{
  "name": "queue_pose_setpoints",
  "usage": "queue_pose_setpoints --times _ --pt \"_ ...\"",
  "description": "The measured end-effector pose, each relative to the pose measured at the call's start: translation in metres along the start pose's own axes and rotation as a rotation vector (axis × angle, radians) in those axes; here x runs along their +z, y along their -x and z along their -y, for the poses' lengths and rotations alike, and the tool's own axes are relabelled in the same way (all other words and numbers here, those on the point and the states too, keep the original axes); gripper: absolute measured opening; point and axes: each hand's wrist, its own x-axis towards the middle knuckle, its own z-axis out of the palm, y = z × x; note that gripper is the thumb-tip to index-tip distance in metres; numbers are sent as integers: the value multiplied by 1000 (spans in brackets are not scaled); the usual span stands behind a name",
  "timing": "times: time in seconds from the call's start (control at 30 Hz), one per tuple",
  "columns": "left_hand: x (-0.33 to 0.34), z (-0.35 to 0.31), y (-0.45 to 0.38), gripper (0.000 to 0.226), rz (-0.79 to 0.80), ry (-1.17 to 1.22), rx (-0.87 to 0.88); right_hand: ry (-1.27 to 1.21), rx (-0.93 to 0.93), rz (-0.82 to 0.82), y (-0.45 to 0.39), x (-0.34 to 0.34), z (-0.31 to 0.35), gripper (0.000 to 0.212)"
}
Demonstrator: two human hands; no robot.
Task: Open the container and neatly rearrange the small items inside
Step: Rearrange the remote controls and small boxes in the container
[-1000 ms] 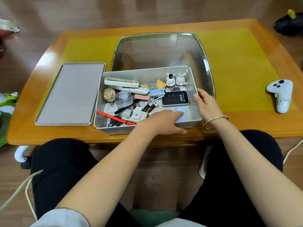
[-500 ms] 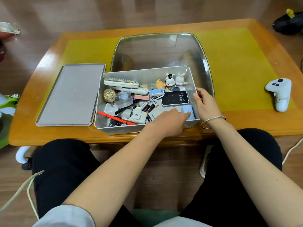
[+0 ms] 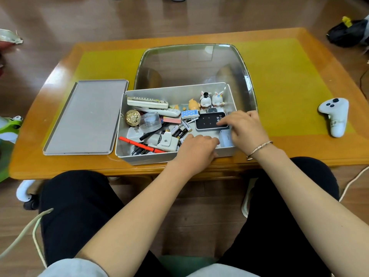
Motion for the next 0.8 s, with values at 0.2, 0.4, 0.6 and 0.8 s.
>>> queue_pose_setpoints --times 0.2,0.4,0.6,0.8 --pt "-1 11 15 33 -100 56 -67 345 89 451 -16 6 11 42" --pt "-2 14 26 28 -134 21 -52 352 112 534 -22 7 9 36" --pt "-20 26 42 34 -323 197 -87 295 138 554 -26 6 9 28" --pt "-38 70 57 15 -624 219 -276 401 159 514 -31 5 22 31"
